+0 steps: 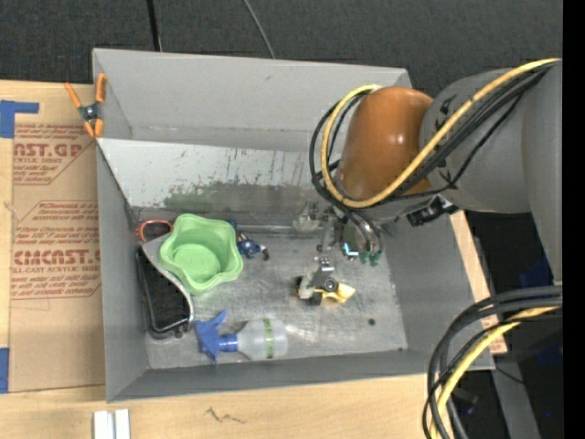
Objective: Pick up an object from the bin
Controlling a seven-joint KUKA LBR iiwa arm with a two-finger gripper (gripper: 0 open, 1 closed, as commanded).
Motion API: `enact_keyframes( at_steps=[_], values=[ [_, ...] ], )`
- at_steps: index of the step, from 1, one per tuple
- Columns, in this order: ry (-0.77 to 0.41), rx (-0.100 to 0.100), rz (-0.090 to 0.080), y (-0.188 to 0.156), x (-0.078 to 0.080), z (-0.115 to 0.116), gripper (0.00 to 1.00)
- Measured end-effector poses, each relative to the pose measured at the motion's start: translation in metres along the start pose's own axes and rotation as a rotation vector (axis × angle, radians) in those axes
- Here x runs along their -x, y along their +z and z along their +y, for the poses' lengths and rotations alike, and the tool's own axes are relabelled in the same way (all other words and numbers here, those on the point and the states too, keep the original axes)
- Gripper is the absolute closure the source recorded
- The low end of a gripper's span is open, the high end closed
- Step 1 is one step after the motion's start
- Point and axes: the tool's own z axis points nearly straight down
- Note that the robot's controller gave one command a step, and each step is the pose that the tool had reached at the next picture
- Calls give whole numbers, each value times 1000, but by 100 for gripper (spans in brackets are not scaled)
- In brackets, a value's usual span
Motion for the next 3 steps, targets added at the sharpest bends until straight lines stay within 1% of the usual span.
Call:
enact_keyframes(
  at_steps=[1,2,3],
  values=[
    [1,0,-7,-4,2,0,0],
    [-67,1,-12,16,10,-27,0],
    [-120,-2,-3,62,-13,-42,100]
  ],
)
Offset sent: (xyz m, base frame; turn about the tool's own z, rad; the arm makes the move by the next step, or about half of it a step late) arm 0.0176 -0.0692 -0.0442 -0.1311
